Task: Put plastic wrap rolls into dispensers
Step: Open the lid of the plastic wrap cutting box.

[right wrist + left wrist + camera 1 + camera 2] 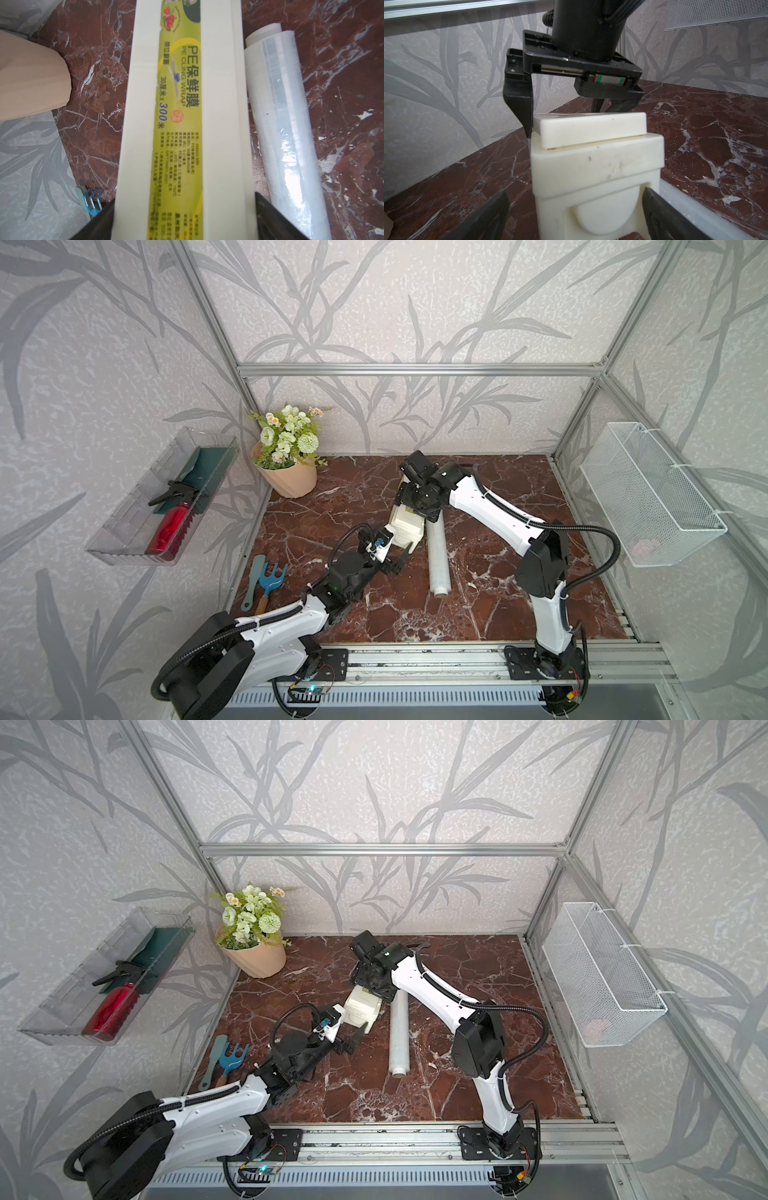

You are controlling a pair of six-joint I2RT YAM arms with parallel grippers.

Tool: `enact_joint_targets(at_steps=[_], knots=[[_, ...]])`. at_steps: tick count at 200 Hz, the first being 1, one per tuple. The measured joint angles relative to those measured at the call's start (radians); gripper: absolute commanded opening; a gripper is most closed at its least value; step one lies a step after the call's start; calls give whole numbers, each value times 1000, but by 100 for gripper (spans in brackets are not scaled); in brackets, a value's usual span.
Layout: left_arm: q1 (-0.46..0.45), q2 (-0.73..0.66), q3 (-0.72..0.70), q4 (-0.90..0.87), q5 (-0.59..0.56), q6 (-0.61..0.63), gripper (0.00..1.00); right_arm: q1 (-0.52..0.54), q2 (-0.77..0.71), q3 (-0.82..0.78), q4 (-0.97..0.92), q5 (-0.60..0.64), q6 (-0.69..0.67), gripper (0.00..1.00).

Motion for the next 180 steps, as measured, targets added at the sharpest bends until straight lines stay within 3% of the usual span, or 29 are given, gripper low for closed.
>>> enact_joint_targets(at_steps=[52, 81, 180], knots=[[-5, -77, -1, -98, 44, -1, 99, 0, 0, -1, 47, -1, 21, 73], [-6, -50, 0, -127, 18, -2, 99, 1, 0, -3, 47, -1, 23, 73], [-35, 167, 0, 138, -103, 39, 99, 18, -4, -73, 108, 4, 70, 73]])
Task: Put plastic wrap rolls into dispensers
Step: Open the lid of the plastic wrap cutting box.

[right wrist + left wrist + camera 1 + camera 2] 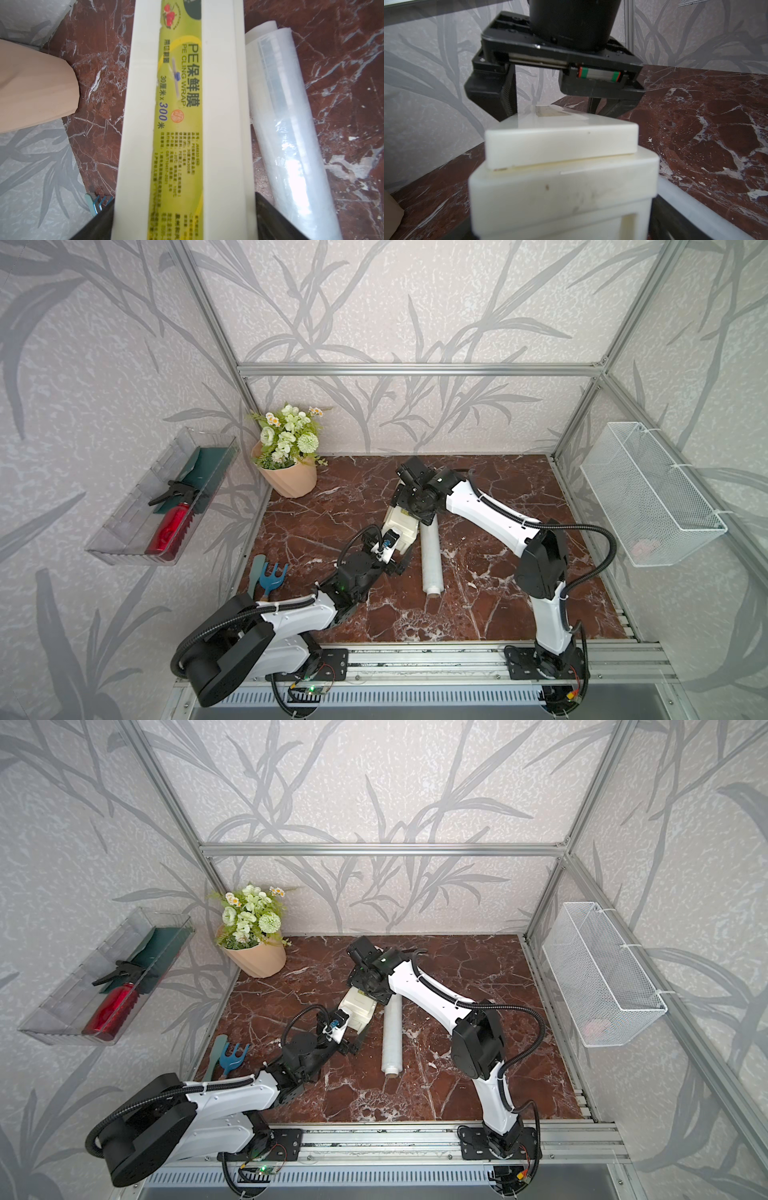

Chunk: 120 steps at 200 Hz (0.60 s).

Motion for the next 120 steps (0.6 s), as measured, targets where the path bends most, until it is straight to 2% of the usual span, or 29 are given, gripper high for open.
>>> enact_joint_targets(at_steps=[77, 86, 120], knots=[[-2, 25, 0, 50, -31, 17, 97, 0, -2, -7, 23, -18, 2, 74], [-2, 25, 0, 49, -37, 22, 92, 0, -2, -7, 23, -21, 2, 74], [-2, 26, 0, 32, -56, 32, 63, -4, -2, -7, 30, -30, -8, 76]])
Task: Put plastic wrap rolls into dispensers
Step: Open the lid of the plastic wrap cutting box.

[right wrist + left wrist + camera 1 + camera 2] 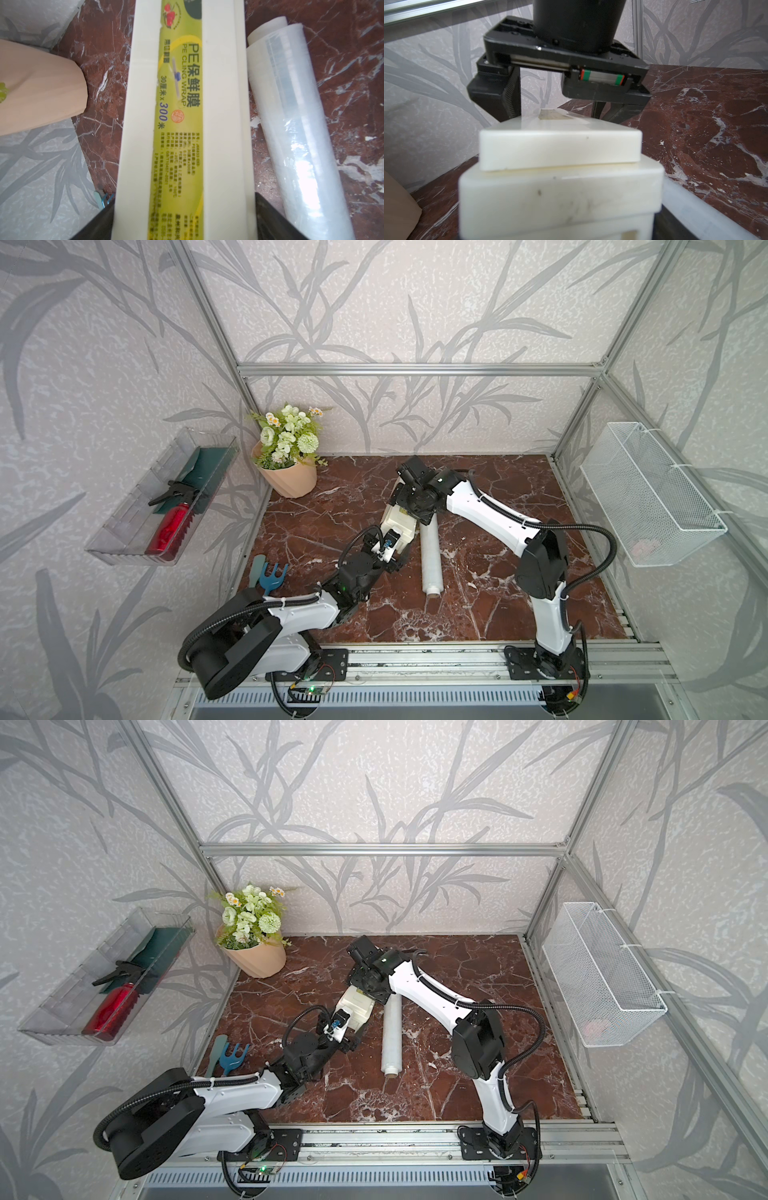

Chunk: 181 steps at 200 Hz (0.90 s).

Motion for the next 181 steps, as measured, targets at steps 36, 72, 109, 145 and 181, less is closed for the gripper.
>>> enact_joint_targets(at_steps=[36, 72, 109, 145, 181], knots=[[0, 0, 0, 1, -13, 0, 61, -6, 0, -1, 4, -13, -2, 78], [0, -3, 0, -3, -16, 2, 42, -11, 0, -2, 12, -28, -6, 74], [0, -19, 0, -27, -26, 7, 20, -34, -1, 19, -1, -59, -40, 74], [-4, -42, 0, -26, -42, 7, 7, -71, -26, 28, -29, -120, -72, 73], [-8, -55, 4, -27, -37, 9, 6, -106, -37, 40, -69, -194, -109, 72]])
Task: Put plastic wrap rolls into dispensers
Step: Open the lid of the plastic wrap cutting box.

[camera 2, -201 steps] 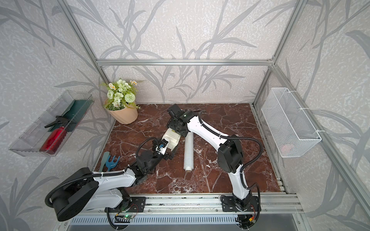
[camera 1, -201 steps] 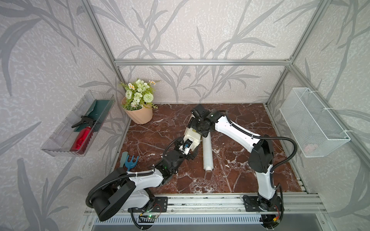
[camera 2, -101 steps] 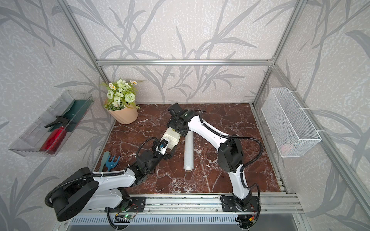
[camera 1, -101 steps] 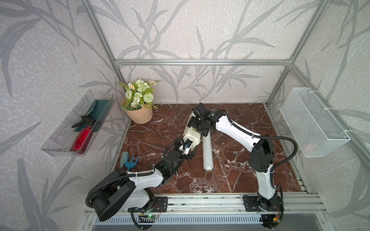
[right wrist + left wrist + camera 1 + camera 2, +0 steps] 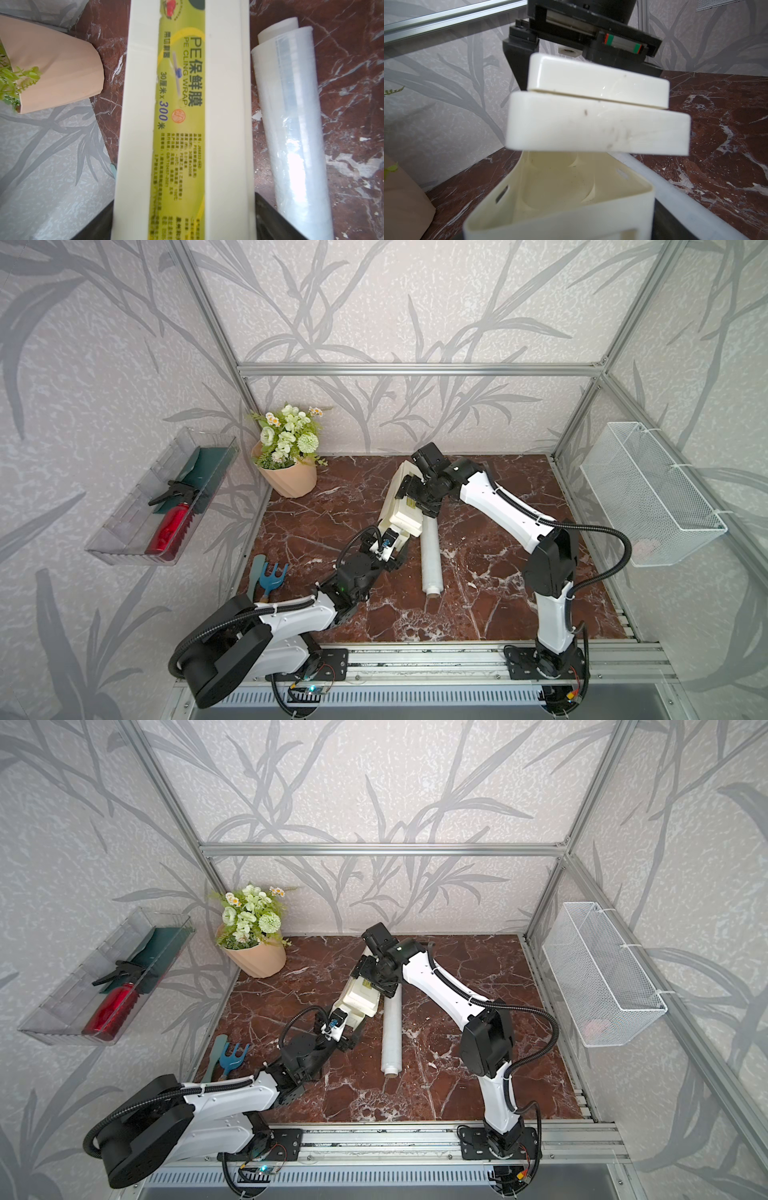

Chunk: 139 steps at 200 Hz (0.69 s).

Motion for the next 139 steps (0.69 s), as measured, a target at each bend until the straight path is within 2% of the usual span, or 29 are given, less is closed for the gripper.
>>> enact_joint_targets(at_steps=[56, 87, 114, 139], knots=[[-1, -1, 22, -4, 21, 11, 0, -60, 10, 79, -83, -124, -32, 72], [1, -5, 3, -101, 3, 14, 0, -122, 9, 199, -67, -122, -72, 72], [2, -5, 5, -105, -2, 15, 0, -158, 6, 214, -46, -121, -86, 72], [2, -4, 5, -107, -2, 10, 9, -151, 6, 200, -55, -121, -103, 72]])
